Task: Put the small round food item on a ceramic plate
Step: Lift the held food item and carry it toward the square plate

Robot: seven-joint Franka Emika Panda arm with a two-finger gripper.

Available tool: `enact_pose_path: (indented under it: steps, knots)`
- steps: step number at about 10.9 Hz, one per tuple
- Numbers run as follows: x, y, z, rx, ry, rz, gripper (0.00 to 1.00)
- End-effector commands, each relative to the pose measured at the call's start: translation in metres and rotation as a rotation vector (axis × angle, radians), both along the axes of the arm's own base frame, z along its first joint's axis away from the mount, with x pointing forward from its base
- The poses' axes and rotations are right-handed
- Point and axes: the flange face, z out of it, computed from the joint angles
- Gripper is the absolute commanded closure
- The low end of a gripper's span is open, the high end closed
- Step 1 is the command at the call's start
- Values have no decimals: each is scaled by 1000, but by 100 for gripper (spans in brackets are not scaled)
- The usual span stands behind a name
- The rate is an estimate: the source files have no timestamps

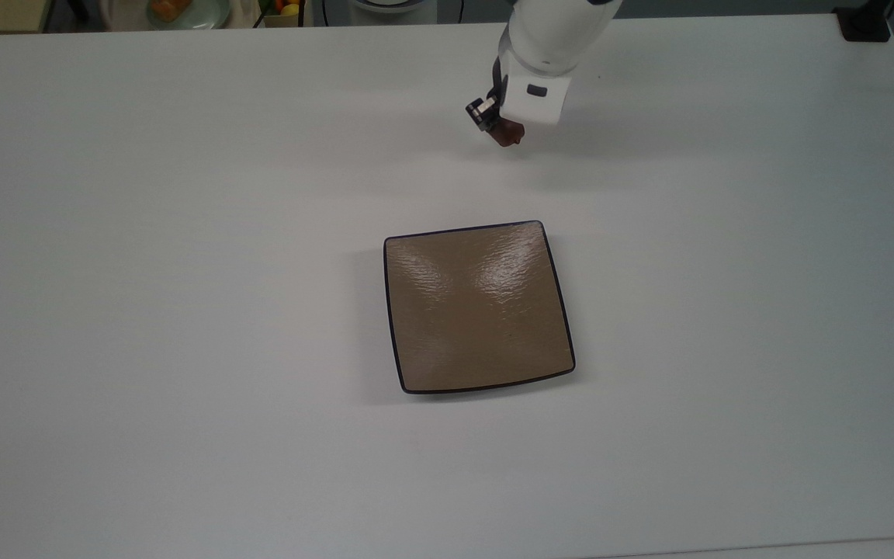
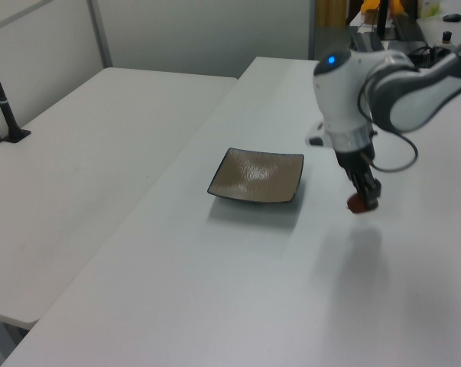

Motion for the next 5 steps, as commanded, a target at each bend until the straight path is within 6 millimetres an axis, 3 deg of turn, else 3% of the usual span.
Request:
enact_pose_path:
  steps: [1, 3, 5]
  knots:
    - [40, -27, 72, 81, -25, -132, 63]
    - [62, -51, 107, 128, -74, -198, 63]
    - [83, -65, 129, 186, -113, -257, 63]
